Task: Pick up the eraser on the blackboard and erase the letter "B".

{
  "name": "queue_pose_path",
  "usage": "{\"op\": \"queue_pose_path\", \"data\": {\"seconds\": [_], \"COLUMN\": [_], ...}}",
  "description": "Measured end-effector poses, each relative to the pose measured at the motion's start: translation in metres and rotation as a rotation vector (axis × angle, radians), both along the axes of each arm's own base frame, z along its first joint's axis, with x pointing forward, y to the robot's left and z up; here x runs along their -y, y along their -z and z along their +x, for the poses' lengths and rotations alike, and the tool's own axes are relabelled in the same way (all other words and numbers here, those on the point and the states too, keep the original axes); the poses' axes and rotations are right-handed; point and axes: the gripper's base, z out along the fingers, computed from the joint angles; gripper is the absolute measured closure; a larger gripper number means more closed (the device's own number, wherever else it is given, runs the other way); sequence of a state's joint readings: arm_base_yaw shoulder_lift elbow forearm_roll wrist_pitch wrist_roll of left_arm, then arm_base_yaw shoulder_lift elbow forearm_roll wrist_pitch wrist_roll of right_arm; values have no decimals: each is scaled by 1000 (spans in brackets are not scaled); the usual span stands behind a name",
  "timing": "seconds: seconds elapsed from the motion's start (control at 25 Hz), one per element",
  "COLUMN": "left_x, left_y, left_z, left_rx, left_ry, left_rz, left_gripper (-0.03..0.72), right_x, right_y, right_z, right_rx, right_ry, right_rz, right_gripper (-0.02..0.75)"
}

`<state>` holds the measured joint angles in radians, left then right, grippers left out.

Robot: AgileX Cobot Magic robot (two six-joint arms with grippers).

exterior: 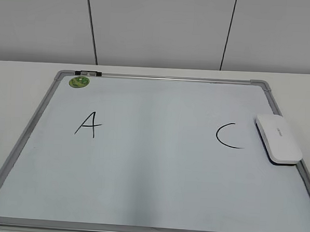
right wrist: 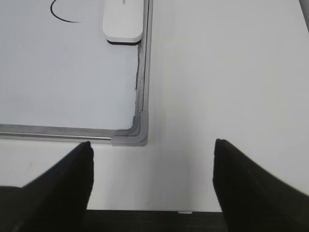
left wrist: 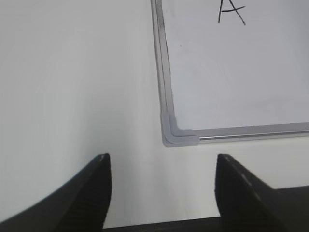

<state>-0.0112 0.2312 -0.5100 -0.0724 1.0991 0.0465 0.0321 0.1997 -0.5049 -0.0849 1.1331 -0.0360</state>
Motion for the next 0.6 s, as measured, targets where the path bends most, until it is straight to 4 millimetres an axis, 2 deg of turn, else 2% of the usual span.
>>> {"op": "queue_pose_path", "data": {"seconds": [0.4, 0.6], "left_x": [0, 0], "left_y": [-2, -2], "left_z": [-31, -34], "left_rx": [199, 216], "left_ry": [0, 0], "left_rz": [-2, -2], "left_gripper": [211, 231], "right_x": [1, 1], "right_y": [-1, -1], "right_z": [-30, -33], "right_rx": [199, 216], "right_ry": [51, 51], "right_rz": [1, 1], "right_gripper": [146, 147]}}
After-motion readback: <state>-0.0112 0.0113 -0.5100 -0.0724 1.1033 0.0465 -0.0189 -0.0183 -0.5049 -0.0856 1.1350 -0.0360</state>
